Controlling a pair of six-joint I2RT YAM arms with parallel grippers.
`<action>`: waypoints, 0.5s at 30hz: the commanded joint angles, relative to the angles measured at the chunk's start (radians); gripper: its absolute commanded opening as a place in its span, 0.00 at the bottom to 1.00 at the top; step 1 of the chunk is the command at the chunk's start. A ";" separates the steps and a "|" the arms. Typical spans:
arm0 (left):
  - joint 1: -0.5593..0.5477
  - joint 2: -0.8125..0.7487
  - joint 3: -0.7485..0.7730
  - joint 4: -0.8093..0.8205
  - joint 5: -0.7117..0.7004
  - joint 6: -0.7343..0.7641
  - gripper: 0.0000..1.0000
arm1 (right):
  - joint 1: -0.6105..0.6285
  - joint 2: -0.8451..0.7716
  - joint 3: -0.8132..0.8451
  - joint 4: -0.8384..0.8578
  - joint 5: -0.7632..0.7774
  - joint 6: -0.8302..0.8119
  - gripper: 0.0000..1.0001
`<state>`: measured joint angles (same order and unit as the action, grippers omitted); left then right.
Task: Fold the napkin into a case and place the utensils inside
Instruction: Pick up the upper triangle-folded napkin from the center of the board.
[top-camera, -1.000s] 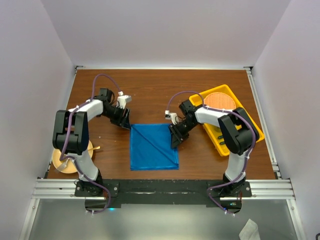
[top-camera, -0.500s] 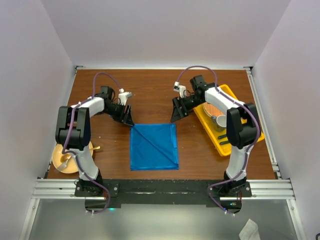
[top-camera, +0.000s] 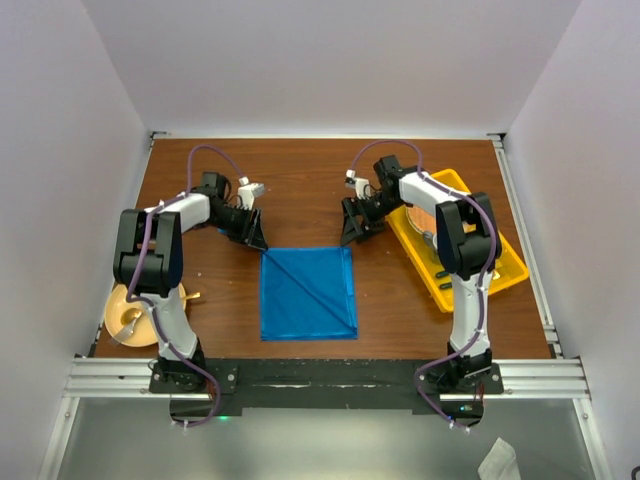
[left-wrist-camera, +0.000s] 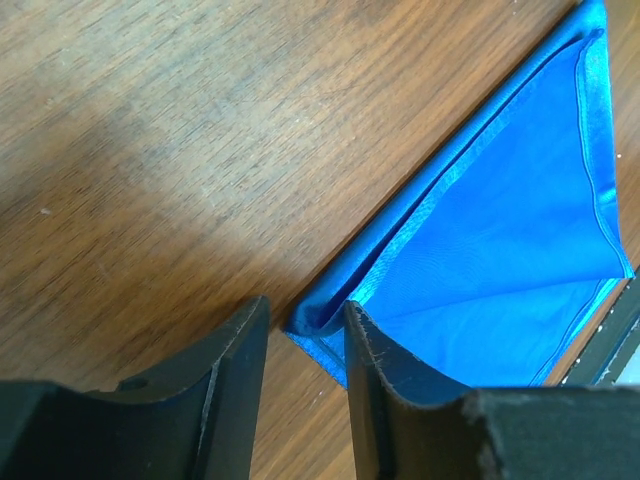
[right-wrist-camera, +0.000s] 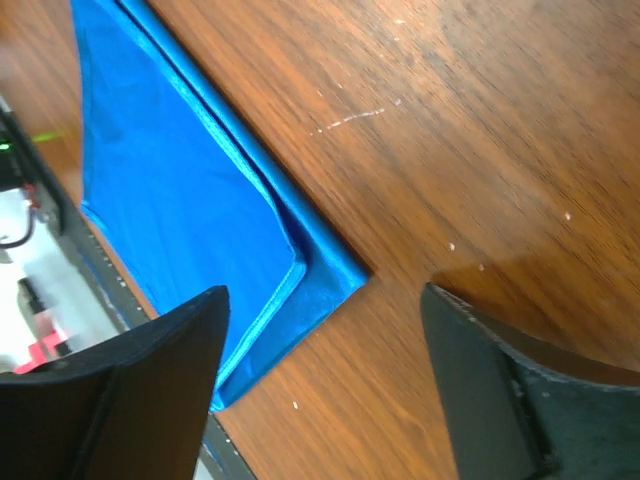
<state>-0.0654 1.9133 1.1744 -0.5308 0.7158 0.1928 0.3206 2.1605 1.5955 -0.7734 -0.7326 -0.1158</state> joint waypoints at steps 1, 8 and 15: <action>0.007 0.023 0.024 0.015 0.016 0.002 0.39 | 0.005 0.059 0.021 -0.024 -0.068 -0.027 0.75; 0.007 0.026 0.022 0.018 0.016 -0.001 0.35 | 0.006 0.128 0.044 -0.066 -0.143 -0.054 0.58; 0.007 0.020 0.008 0.034 0.014 -0.010 0.35 | 0.006 0.160 0.080 -0.098 -0.191 -0.061 0.47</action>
<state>-0.0654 1.9228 1.1759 -0.5266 0.7258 0.1925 0.3187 2.2921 1.6512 -0.8459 -0.9390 -0.1429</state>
